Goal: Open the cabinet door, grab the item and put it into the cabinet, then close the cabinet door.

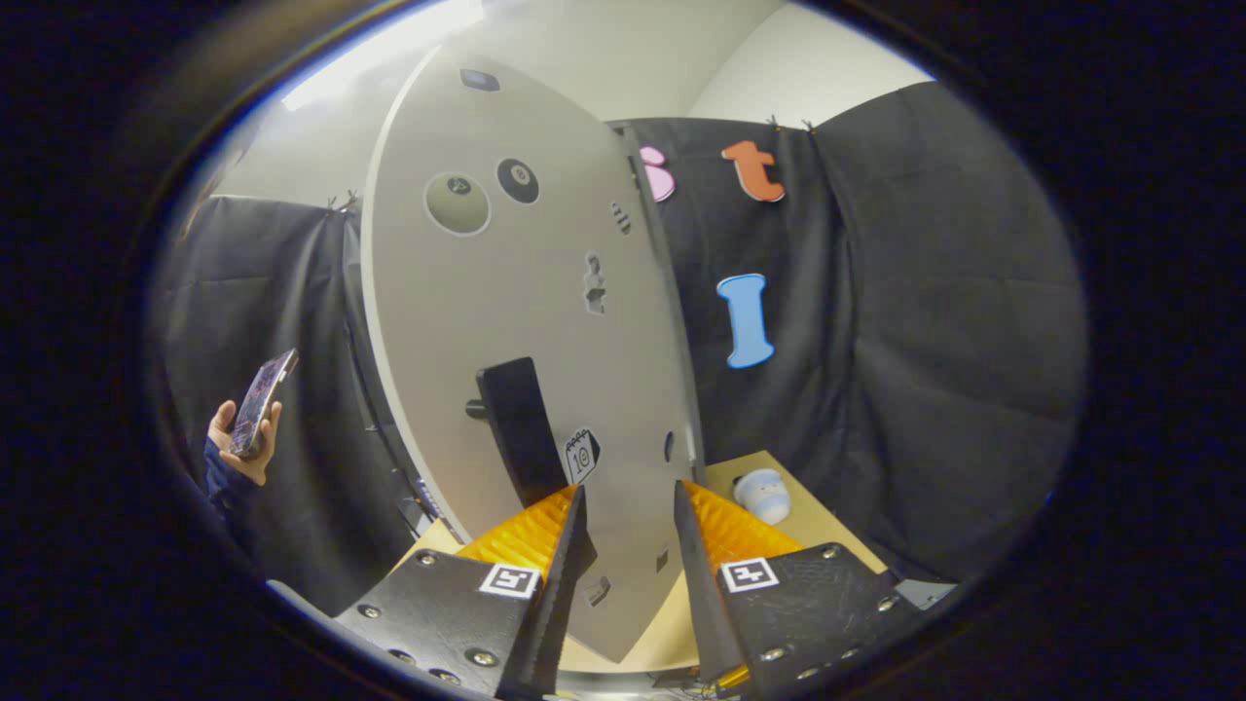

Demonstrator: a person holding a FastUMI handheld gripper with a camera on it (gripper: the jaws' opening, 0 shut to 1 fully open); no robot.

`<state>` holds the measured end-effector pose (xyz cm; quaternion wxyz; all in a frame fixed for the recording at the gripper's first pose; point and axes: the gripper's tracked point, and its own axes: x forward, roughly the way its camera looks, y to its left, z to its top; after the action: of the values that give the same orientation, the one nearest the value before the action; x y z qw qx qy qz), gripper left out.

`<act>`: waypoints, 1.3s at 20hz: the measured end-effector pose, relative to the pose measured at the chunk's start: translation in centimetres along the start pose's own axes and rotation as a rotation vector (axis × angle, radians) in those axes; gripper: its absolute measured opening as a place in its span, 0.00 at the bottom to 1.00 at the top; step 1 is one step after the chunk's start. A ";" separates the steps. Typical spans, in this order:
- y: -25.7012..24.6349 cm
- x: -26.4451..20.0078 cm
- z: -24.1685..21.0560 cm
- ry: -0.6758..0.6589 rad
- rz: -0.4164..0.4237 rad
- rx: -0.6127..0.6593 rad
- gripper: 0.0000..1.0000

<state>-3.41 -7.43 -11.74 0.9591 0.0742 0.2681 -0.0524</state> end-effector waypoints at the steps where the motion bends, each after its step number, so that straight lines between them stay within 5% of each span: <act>1: 1.0 0.5 -0.2 0.008 0.029 -0.006 0.56; 4: 3.7 3.3 -1.3 0.041 0.106 -0.016 0.75; 12: 8.1 11.7 -1.6 0.055 0.159 -0.074 0.93; 26: 11.9 18.3 0.0 0.014 0.205 -0.016 0.95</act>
<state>13.83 3.18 -19.89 0.9581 0.0940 0.2661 0.0486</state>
